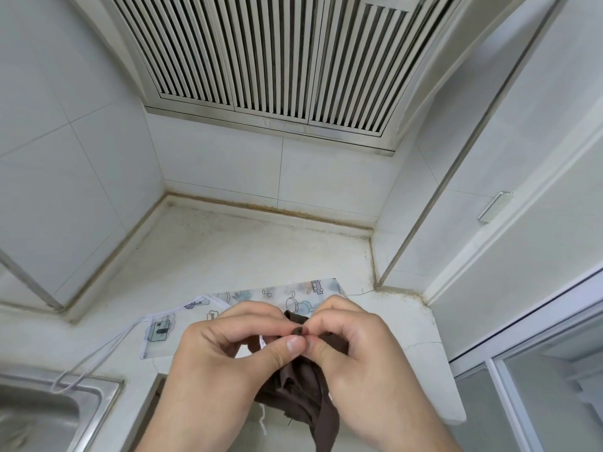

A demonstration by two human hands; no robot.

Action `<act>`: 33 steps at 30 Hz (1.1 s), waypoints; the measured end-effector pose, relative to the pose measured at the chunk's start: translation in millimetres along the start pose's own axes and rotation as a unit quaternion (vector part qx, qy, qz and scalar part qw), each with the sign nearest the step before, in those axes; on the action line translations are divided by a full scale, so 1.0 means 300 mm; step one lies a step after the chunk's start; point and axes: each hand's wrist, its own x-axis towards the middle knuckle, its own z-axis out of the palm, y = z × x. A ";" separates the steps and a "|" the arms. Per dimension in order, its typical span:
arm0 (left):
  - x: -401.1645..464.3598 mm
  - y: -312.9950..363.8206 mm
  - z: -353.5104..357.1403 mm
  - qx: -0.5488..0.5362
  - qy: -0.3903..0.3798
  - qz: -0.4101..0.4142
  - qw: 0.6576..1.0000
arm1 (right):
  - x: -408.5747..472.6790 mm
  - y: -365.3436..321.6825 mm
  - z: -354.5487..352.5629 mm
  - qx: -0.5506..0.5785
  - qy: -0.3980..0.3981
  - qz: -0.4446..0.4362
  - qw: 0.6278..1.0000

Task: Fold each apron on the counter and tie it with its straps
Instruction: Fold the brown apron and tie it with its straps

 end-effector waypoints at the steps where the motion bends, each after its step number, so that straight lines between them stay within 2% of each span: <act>1: -0.001 0.003 -0.001 -0.001 0.002 0.004 1.000 | -0.003 0.004 0.003 0.014 0.002 -0.004 1.000; 5: 0.010 0.005 -0.020 -0.020 -0.006 -0.019 1.000 | -0.018 0.026 0.002 0.090 0.045 -0.014 0.995; 8: 0.005 0.005 -0.021 -0.006 -0.047 -0.026 0.999 | -0.025 0.022 -0.024 -0.069 0.098 -0.111 0.987; 11: -0.003 0.004 -0.011 0.026 -0.064 -0.023 0.997 | -0.033 0.015 -0.026 -0.248 0.090 -0.160 0.951; 13: -0.002 0.008 -0.017 0.033 -0.057 -0.023 0.998 | -0.040 0.024 -0.036 -0.349 0.079 -0.123 0.926; 14: 0.000 0.011 -0.024 0.040 -0.059 -0.025 0.997 | -0.041 0.029 -0.045 -0.345 0.071 -0.077 0.933; 15: 0.002 0.018 -0.031 0.057 -0.066 -0.030 0.996 | -0.043 0.041 -0.056 -0.307 0.061 -0.033 0.949; 18: 0.005 0.029 -0.040 0.171 -0.110 -0.034 0.978 | -0.045 0.027 -0.074 -0.060 0.017 0.049 0.997; 21: 0.003 0.043 -0.017 0.275 -0.152 -0.049 0.948 | -0.043 -0.028 -0.071 0.130 -0.052 0.061 0.988; 24: 0.001 0.065 -0.001 0.306 -0.194 -0.042 0.931 | -0.032 -0.046 -0.057 0.131 -0.118 0.026 0.984; 28: 0.010 0.084 -0.032 0.255 -0.227 -0.070 0.937 | -0.030 -0.053 -0.078 0.147 -0.160 0.007 0.976; 33: 0.011 0.062 -0.062 0.203 -0.255 -0.110 0.939 | -0.026 -0.043 -0.047 0.244 -0.121 0.012 0.962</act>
